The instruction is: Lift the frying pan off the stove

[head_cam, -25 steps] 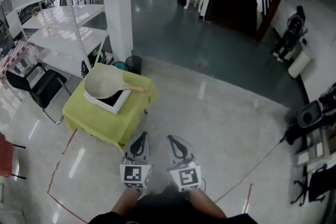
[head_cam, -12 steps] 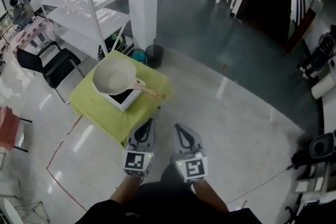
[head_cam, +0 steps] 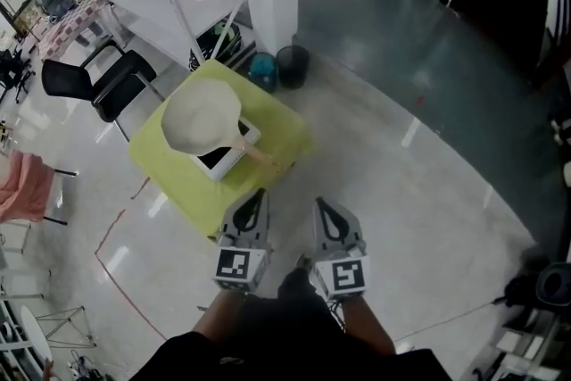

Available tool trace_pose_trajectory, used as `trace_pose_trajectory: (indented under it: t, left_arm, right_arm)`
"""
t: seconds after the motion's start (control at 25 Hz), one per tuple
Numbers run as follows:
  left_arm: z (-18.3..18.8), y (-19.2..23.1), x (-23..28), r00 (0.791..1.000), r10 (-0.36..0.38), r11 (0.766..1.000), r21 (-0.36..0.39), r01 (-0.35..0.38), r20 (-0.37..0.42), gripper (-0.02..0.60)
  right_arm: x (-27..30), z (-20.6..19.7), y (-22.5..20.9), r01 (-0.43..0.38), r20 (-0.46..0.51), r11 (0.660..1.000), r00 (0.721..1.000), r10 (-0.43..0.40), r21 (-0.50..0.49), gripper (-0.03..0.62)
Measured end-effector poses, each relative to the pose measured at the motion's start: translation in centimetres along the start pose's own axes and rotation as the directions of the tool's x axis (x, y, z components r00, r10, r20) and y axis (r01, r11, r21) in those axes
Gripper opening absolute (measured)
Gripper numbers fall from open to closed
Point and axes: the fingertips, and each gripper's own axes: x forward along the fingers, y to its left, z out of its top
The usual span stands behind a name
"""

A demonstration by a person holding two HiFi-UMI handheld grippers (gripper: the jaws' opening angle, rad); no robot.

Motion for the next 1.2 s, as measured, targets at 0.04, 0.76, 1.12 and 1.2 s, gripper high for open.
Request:
trace_pose_trajectory:
  t: [0.04,0.76,1.12,1.2]
  left_arm:
    - [-0.3,0.2,0.5,1.0,0.01,1.0,-0.003,-0.01,-0.013,0.043]
    - [-4.1,6.4,4.9,0.977,0.172,0.979,-0.091,-0.184,-0.128,0.043]
    - [-6.6,11.2,7.6,0.976,0.129,0.936,-0.304,-0.179,-0.176,0.043]
    - [-7.6,12.6,8.0,0.974,0.126,0.922,-0.339,-0.185,-0.188,0.043]
  right_arm:
    - [0.7,-0.1,-0.3,-0.021,-0.001,1.0,1.0,0.021,0.002,0.015]
    - [8.1,-2.3,0.4,-0.299,-0.109,0.954,0.949,0.297,-0.01,0.015]
    - [13.5,-3.1,1.5,-0.408,-0.252,0.912,0.888,0.385,-0.044,0.015]
    - [15.2,-3.6,2.0,-0.441,-0.282,0.897,0.866,0.413,-0.041,0.015]
